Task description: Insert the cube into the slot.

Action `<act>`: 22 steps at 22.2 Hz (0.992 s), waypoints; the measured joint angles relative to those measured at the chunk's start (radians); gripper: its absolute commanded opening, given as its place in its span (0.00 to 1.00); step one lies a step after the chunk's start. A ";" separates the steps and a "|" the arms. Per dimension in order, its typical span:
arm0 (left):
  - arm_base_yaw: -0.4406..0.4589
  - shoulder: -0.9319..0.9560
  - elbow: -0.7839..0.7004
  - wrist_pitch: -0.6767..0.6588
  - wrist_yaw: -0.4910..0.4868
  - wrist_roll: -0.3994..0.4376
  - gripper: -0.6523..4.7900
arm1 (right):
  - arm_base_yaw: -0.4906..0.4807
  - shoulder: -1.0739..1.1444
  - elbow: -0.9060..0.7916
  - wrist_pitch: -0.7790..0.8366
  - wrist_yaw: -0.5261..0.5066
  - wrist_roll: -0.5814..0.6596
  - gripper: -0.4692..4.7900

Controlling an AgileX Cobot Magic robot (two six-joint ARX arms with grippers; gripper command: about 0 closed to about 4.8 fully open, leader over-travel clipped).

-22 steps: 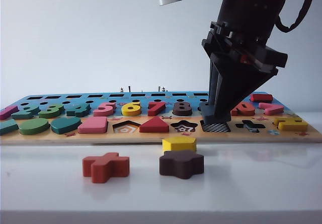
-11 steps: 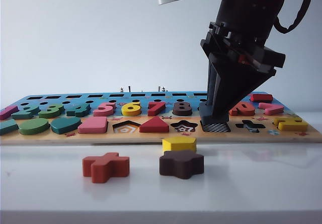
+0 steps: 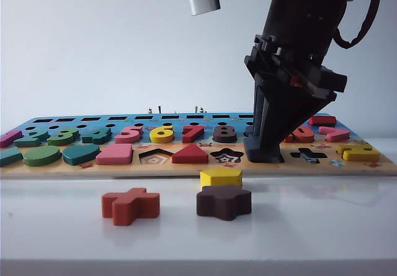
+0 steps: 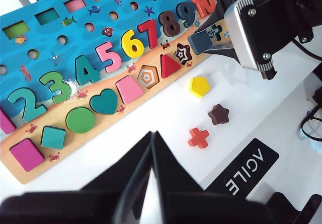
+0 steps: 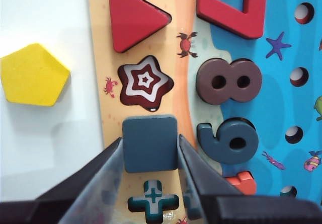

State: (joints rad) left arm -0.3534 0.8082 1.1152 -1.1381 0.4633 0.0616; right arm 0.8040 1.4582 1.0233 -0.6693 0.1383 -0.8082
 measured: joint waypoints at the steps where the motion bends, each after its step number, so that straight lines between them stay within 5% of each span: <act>1: 0.000 0.000 0.000 0.000 0.000 0.000 0.16 | 0.000 0.000 0.000 0.000 0.000 0.000 0.27; 22: 0.000 0.000 0.000 0.000 0.000 0.000 0.16 | 0.000 0.000 0.000 -0.023 0.028 0.000 0.27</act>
State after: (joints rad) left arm -0.3534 0.8082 1.1152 -1.1378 0.4633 0.0616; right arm 0.8036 1.4586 1.0237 -0.6918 0.1661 -0.8082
